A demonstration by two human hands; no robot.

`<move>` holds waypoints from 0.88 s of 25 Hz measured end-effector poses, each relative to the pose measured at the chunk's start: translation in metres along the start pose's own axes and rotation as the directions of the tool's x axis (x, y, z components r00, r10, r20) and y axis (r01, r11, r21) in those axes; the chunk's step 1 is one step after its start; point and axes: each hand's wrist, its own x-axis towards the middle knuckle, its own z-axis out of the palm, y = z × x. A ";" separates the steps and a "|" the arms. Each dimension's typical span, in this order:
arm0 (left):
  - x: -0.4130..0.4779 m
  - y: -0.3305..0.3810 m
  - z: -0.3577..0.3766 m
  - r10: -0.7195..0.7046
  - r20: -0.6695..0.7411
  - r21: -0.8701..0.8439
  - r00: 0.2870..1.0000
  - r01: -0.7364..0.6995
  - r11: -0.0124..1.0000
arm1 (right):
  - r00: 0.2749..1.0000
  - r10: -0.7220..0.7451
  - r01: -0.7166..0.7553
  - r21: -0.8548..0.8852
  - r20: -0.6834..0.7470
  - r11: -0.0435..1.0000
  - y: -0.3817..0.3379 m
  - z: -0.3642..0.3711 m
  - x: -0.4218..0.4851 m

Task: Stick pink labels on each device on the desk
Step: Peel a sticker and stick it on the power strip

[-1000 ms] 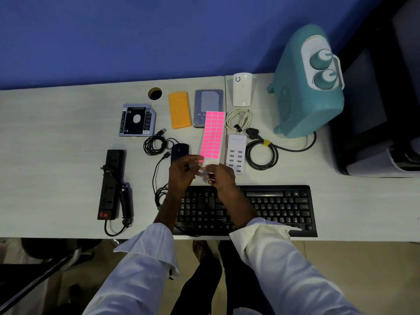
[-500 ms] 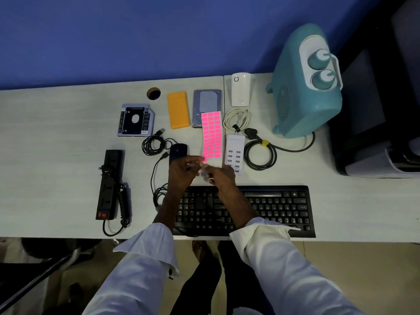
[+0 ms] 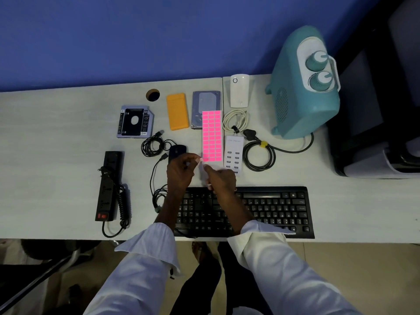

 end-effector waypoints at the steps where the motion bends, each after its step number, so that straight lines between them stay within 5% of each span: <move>1: -0.001 0.002 -0.001 -0.002 0.011 -0.028 1.000 0.002 1.000 | 1.000 0.018 -0.018 -0.044 0.005 0.999 0.000 0.000 -0.002; 8: -0.010 0.009 -0.027 -0.001 0.089 -0.055 0.996 0.006 0.998 | 0.958 0.016 -0.080 0.217 0.285 0.973 -0.020 0.016 -0.011; 18: -0.021 -0.029 -0.112 -0.104 -0.056 -0.015 0.993 0.103 0.995 | 0.920 -0.108 0.098 0.045 0.376 0.994 -0.016 0.090 -0.023; 22: -0.026 -0.057 -0.161 0.009 -0.392 0.254 0.920 0.099 0.962 | 0.913 -0.073 0.071 0.022 0.402 0.997 -0.010 0.132 -0.035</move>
